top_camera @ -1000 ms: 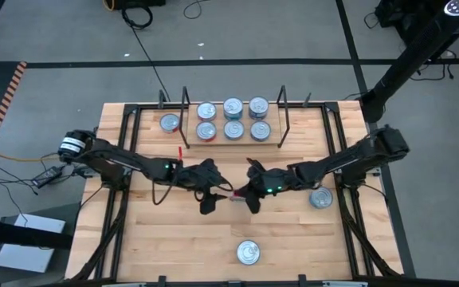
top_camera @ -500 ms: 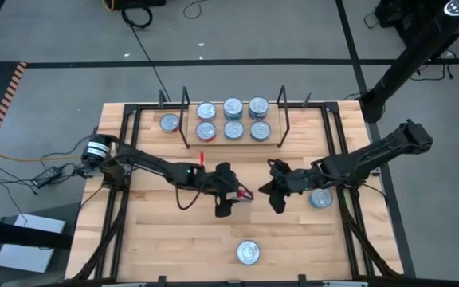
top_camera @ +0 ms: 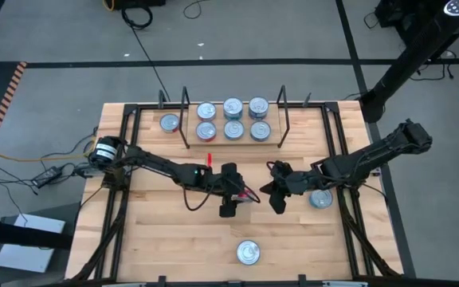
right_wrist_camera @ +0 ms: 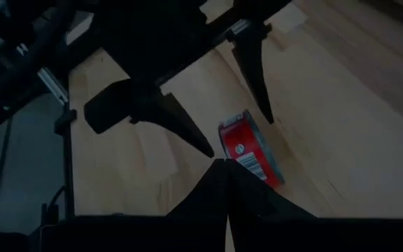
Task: Stack canned seafood by type on shelf
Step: Stack the red tuna can on top of the other red tuna can on the shelf
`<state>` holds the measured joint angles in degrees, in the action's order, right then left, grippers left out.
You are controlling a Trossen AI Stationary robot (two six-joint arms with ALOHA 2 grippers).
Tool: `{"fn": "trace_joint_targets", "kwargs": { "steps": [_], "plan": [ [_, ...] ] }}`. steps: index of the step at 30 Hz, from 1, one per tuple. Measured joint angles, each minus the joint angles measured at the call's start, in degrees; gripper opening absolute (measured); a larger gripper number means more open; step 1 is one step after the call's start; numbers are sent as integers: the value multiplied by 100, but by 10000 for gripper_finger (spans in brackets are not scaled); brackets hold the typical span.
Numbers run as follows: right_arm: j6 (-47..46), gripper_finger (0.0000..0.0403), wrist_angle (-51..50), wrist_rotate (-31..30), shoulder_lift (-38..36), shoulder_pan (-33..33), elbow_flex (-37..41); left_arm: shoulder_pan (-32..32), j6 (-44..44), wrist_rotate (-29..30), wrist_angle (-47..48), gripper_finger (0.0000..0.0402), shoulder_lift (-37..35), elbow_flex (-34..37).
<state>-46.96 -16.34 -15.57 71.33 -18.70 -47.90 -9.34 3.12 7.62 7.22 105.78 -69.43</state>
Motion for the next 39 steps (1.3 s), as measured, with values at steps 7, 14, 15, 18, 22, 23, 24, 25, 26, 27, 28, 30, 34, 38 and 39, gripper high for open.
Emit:
{"fn": "trace_joint_targets", "kwargs": {
  "steps": [7, 14, 15, 18, 22, 23, 24, 25, 26, 27, 28, 30, 34, 38, 39],
  "plan": [
    [17, 11, -19, -1, 0, 1, 0, 164, 63, -151, 232, 293, 2, -89],
    [51, 11, -26, 0, 0, 1, 0, 299, 117, -400, 1740, 293, 109, -883],
    [53, 11, -26, 0, 0, 1, 0, 313, 53, -456, 1885, 293, 190, -1069],
    [63, 11, -52, 0, 0, 1, 0, 323, -81, -633, 2264, 293, 391, -1564],
    [93, 11, -112, 43, 2, -10, 2, 325, -279, -673, 2796, 293, 812, -2124],
    [108, 11, -124, 59, 2, -9, 3, 327, -281, -671, 2953, 293, 932, -2247],
    [115, 11, -136, 61, 2, -8, 4, 332, -281, -661, 3029, 293, 998, -2355],
    [107, 11, -117, 58, 2, -8, 4, 336, -302, -615, 3161, 293, 1065, -2435],
    [108, 11, -124, 59, 2, -8, 4, 339, -313, -578, 3296, 293, 1135, -2501],
    [109, 11, -128, 58, 2, -8, 4, 341, -327, -573, 3388, 293, 1160, -2541],
    [103, 11, -122, 46, 2, -8, 4, 341, -400, -540, 3474, 293, 1172, -2559],
    [87, 11, -115, 30, 2, -6, 4, 343, -470, -479, 3517, 293, 1171, -2559],
    [85, 11, -123, 19, 2, -5, 4, 343, -591, -450, 3622, 291, 1169, -2566],
    [68, 11, -128, 11, 2, -2, 4, 341, -600, -474, 3667, 272, 1169, -2521],
    [67, 11, -129, 4, 2, -2, 4, 341, -602, -478, 3703, 263, 1169, -2511]
  ]
}}
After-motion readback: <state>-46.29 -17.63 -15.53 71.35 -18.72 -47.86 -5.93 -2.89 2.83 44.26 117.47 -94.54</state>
